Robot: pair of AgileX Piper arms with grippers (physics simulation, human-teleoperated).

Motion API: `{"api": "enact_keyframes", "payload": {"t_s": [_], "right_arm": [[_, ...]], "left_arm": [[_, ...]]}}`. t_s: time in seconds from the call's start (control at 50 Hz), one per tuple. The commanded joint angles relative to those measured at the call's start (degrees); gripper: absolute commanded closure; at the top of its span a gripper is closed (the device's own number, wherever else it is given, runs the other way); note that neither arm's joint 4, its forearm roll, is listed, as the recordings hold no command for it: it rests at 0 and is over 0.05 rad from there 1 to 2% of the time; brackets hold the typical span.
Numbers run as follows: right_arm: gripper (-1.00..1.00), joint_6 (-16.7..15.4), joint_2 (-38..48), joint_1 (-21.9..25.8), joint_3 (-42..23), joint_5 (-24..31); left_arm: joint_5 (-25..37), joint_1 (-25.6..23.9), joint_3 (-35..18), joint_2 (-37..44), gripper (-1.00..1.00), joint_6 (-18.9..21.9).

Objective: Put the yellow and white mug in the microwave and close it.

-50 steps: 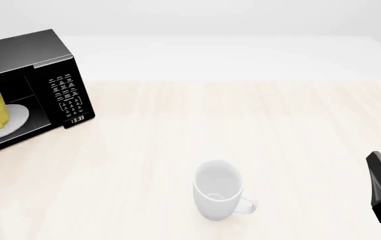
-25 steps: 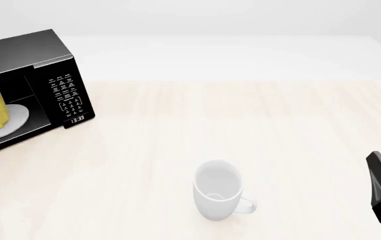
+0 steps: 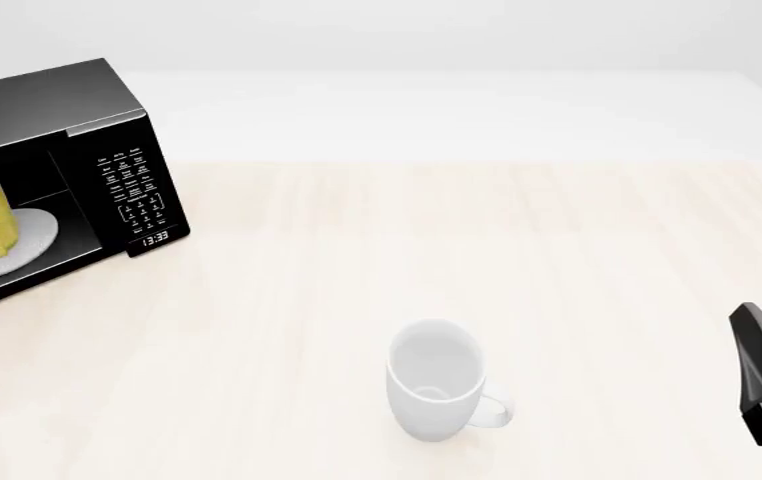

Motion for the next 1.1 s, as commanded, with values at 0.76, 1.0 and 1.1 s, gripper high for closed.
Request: {"api": "enact_keyframes", "payload": {"t_s": [0.76, 1.0, 1.1], "right_arm": [[-1.00, 0.06, 0.30, 0.13, 0.01, -0.12], [-1.00, 0.05, 0.28, 0.14, 0.01, -0.11], [-1.00, 0.06, 0.30, 0.14, 0.01, -0.12]], "left_arm": [[4.35, 16.06, -3.39, -0.59, -1.00, -0.64], [4.27, 19.54, -3.39, 0.61, -1.00, -0.81], [4.09, 21.20, -3.21, 1.09, -1.00, -1.11]]}}
